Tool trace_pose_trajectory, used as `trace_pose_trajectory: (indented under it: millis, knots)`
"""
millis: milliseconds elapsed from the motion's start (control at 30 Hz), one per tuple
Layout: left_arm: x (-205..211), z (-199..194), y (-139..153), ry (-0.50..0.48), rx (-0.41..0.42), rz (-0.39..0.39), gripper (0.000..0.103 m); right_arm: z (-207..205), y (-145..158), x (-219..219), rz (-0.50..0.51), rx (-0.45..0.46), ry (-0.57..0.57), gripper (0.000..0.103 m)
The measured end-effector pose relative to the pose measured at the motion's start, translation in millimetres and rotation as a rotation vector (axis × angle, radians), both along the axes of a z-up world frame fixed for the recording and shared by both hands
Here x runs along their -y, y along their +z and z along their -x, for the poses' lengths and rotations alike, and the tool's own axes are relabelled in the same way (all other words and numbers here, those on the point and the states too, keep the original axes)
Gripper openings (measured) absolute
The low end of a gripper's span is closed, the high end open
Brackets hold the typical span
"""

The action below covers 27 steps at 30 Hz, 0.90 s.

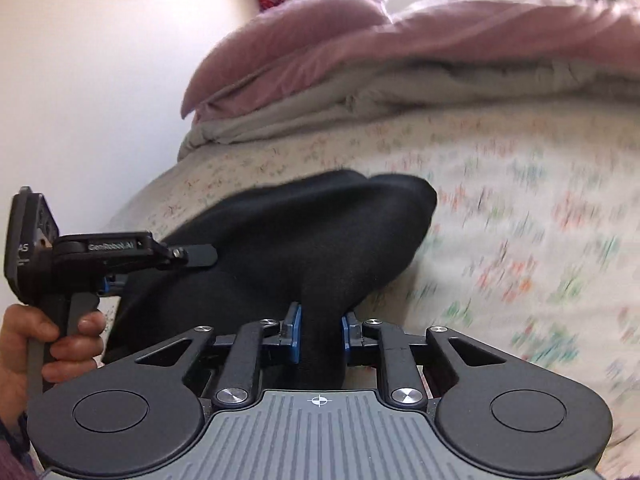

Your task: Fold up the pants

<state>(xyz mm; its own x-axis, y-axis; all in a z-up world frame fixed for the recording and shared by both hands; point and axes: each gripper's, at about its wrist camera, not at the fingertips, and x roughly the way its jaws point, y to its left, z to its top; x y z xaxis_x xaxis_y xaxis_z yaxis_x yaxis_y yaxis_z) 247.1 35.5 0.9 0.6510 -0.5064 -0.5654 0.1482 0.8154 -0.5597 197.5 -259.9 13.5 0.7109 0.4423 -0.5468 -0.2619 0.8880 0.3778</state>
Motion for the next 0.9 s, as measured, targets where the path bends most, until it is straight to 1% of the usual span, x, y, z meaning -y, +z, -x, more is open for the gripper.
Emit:
trace_pose_trajectory:
  millis: [33, 133, 167, 200, 267, 300, 333, 367, 400, 467, 533, 600, 633, 667, 733, 833, 900]
  knots:
    - [7, 4, 4, -0.014, 0.016, 0.029, 0.039, 2, 7, 8, 0.007, 0.014, -0.002, 0.018]
    - [31, 11, 15, -0.049, 0.065, 0.055, 0.039, 10, 25, 35, 0.004, 0.041, -0.027, 0.018]
    - [39, 13, 16, -0.064, 0.069, 0.057, 0.039, 12, 28, 47, -0.004, 0.038, -0.041, 0.018]
    - [47, 12, 14, -0.078, 0.061, 0.053, 0.039, 14, 29, 59, -0.019, 0.027, -0.054, 0.018]
    - [67, 7, 2, -0.111, 0.026, 0.008, 0.042, 17, 25, 83, -0.039, -0.007, -0.075, 0.018]
    - [79, 5, -6, -0.121, 0.01, -0.041, 0.049, 16, 19, 91, -0.04, -0.034, -0.086, 0.018]
    - [87, 5, -12, -0.117, 0.014, -0.09, 0.067, 13, 9, 98, -0.031, -0.071, -0.103, 0.019]
    - [94, 7, -15, -0.105, 0.035, -0.13, 0.078, 8, -4, 100, -0.01, -0.123, -0.122, 0.019]
    - [98, 8, -16, -0.088, 0.056, -0.166, 0.092, 5, -17, 103, 0.012, -0.171, -0.135, 0.019]
    - [101, 6, -14, -0.09, 0.083, -0.205, 0.094, 0, -35, 105, 0.021, -0.21, -0.147, 0.022]
    - [99, 5, -13, -0.088, 0.082, -0.221, 0.098, -2, -37, 106, 0.001, -0.218, -0.152, 0.023]
    - [95, 4, -13, -0.081, 0.062, -0.223, 0.103, -2, -36, 106, 0.005, -0.22, -0.15, 0.026]
    - [92, 4, -14, -0.079, 0.046, -0.217, 0.103, -2, -37, 107, 0.014, -0.221, -0.155, 0.027]
    - [92, 1, -14, -0.077, 0.031, -0.209, 0.103, -1, -37, 108, 0.017, -0.224, -0.159, 0.037]
    - [91, 3, -11, -0.066, 0.026, -0.212, 0.103, 3, -38, 112, 0.018, -0.247, -0.179, 0.05]
    - [94, 10, 1, -0.035, 0.077, -0.278, 0.103, 8, -34, 117, 0.01, -0.266, -0.197, 0.05]
    - [97, 14, 7, -0.018, 0.102, -0.328, 0.103, 15, -26, 114, 0.056, -0.226, -0.215, 0.05]
